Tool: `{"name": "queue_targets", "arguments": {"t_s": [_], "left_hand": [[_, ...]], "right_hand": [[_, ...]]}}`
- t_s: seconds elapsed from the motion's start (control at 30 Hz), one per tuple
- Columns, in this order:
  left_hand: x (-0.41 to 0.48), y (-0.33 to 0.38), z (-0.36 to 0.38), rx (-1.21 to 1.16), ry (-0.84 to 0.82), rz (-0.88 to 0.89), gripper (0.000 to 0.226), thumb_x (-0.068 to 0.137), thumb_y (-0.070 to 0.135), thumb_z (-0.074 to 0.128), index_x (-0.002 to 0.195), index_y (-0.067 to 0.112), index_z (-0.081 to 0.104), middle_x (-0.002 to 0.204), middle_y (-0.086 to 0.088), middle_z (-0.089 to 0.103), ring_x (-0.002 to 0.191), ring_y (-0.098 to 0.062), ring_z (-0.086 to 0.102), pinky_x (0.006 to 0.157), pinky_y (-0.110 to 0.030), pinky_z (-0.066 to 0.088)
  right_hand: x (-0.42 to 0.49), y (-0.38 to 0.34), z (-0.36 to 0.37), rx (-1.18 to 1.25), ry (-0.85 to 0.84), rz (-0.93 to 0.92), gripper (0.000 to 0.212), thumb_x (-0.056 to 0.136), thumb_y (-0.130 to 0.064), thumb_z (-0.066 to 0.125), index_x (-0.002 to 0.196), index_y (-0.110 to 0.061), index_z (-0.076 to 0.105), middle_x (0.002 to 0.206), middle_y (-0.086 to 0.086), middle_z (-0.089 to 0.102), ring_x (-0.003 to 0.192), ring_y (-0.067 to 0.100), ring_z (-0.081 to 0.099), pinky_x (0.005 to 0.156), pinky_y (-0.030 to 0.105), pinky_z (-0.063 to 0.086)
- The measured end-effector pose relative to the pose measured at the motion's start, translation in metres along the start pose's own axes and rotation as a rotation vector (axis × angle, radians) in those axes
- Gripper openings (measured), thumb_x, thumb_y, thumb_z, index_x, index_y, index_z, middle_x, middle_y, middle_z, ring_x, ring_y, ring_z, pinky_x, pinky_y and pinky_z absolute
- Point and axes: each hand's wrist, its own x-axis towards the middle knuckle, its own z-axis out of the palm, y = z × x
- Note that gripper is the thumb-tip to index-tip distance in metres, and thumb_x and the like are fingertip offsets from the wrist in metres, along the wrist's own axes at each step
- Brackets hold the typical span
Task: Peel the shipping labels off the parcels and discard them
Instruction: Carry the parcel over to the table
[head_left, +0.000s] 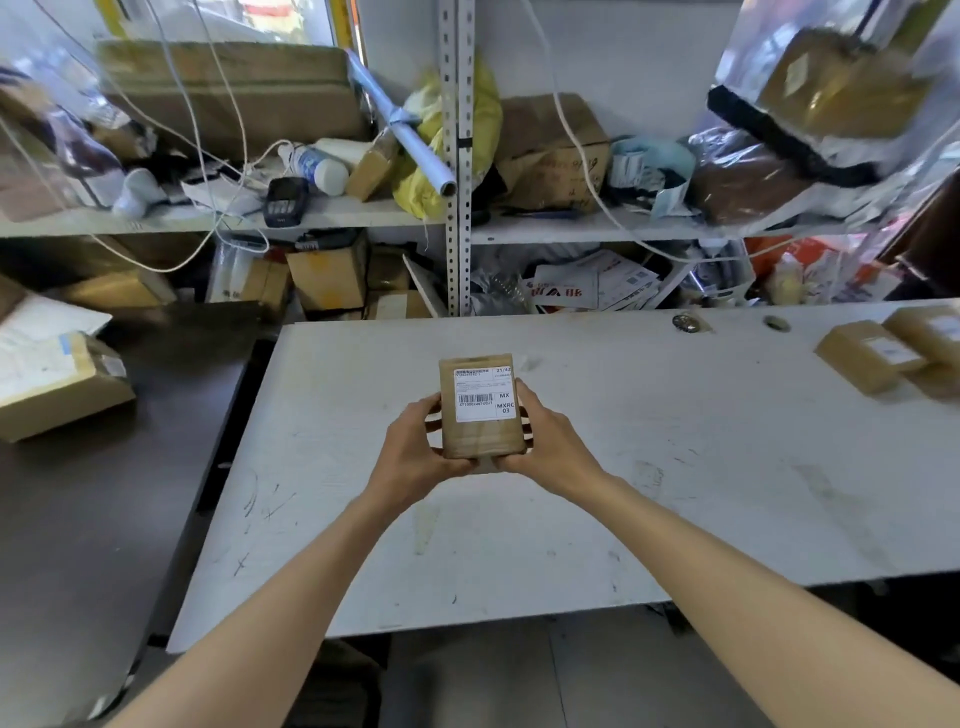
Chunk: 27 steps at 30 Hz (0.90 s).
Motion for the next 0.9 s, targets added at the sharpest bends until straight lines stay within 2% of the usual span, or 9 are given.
{"name": "queue_targets", "arguments": {"t_s": [0.17,0.27,0.33,0.47,0.6,0.67,0.73,0.83,0.9], "left_hand": [[0.005,0.019,0.010,0.011,-0.014,0.045,0.094,0.055,0.011,0.091,0.137,0.013,0.046,0.130,0.000,0.054,0.114,-0.015,0.056,0.076,-0.034,0.060],[0.008,0.026,0.024,0.017,-0.038,0.061,0.094,0.055,0.012,0.091,0.138,0.013,0.046,0.130,0.000,0.056,0.114,-0.016,0.057,0.081,-0.038,0.059],[0.010,0.030,0.036,0.021,-0.062,0.070,0.094,0.055,0.012,0.091,0.138,0.013,0.046,0.130,0.000,0.056,0.114,-0.015,0.057,0.082,-0.039,0.059],[0.020,0.039,0.062,0.035,-0.139,0.109,0.092,0.056,0.014,0.090,0.137,0.013,0.046,0.130,0.001,0.056,0.111,-0.014,0.057,0.079,-0.033,0.060],[0.038,0.047,0.093,0.043,-0.258,0.166,0.092,0.056,0.015,0.091,0.137,0.015,0.047,0.129,0.002,0.056,0.110,-0.012,0.057,0.073,-0.024,0.059],[0.045,0.053,0.110,0.049,-0.330,0.202,0.091,0.056,0.015,0.091,0.136,0.016,0.047,0.129,0.002,0.057,0.109,-0.011,0.057,0.069,-0.019,0.057],[0.051,0.060,0.127,0.055,-0.415,0.235,0.090,0.056,0.015,0.090,0.135,0.016,0.048,0.129,0.002,0.057,0.108,-0.009,0.057,0.067,-0.019,0.057],[0.056,0.075,0.153,0.068,-0.535,0.310,0.089,0.056,0.017,0.090,0.135,0.016,0.048,0.129,0.002,0.057,0.107,-0.008,0.058,0.070,-0.021,0.058],[0.056,0.089,0.173,0.071,-0.621,0.363,0.089,0.055,0.020,0.090,0.134,0.015,0.049,0.130,0.001,0.058,0.108,-0.011,0.059,0.076,-0.028,0.059]], "right_hand": [[-0.009,0.001,-0.022,0.033,0.051,-0.031,0.095,0.072,-0.018,0.081,0.143,-0.047,0.024,0.114,-0.022,0.058,0.099,-0.010,0.057,0.071,0.005,0.049],[-0.020,0.009,-0.032,0.098,0.092,0.000,0.097,0.071,-0.014,0.081,0.145,-0.045,0.026,0.113,-0.027,0.060,0.100,-0.008,0.060,0.073,0.008,0.051],[-0.029,0.016,-0.039,0.147,0.132,0.024,0.096,0.069,-0.014,0.083,0.145,-0.042,0.031,0.117,-0.023,0.061,0.102,-0.005,0.061,0.074,0.011,0.053],[-0.046,0.029,-0.059,0.203,0.241,0.074,0.095,0.062,-0.017,0.087,0.141,-0.041,0.040,0.117,-0.026,0.061,0.101,-0.009,0.060,0.072,0.012,0.053],[-0.064,0.046,-0.076,0.216,0.365,0.154,0.095,0.061,-0.022,0.090,0.141,-0.038,0.042,0.116,-0.027,0.060,0.103,-0.004,0.061,0.072,0.014,0.055],[-0.076,0.053,-0.084,0.219,0.428,0.193,0.094,0.062,-0.019,0.089,0.142,-0.036,0.041,0.115,-0.028,0.058,0.101,-0.009,0.060,0.069,0.011,0.053],[-0.090,0.059,-0.091,0.234,0.502,0.241,0.094,0.064,-0.016,0.088,0.143,-0.036,0.041,0.114,-0.030,0.057,0.098,-0.014,0.058,0.068,0.009,0.051],[-0.115,0.063,-0.099,0.254,0.624,0.307,0.094,0.065,-0.014,0.088,0.143,-0.036,0.040,0.116,-0.028,0.058,0.101,-0.008,0.060,0.069,0.010,0.052],[-0.135,0.065,-0.105,0.264,0.709,0.348,0.094,0.065,-0.012,0.087,0.143,-0.036,0.040,0.119,-0.025,0.058,0.102,-0.004,0.060,0.069,0.010,0.051]]}}
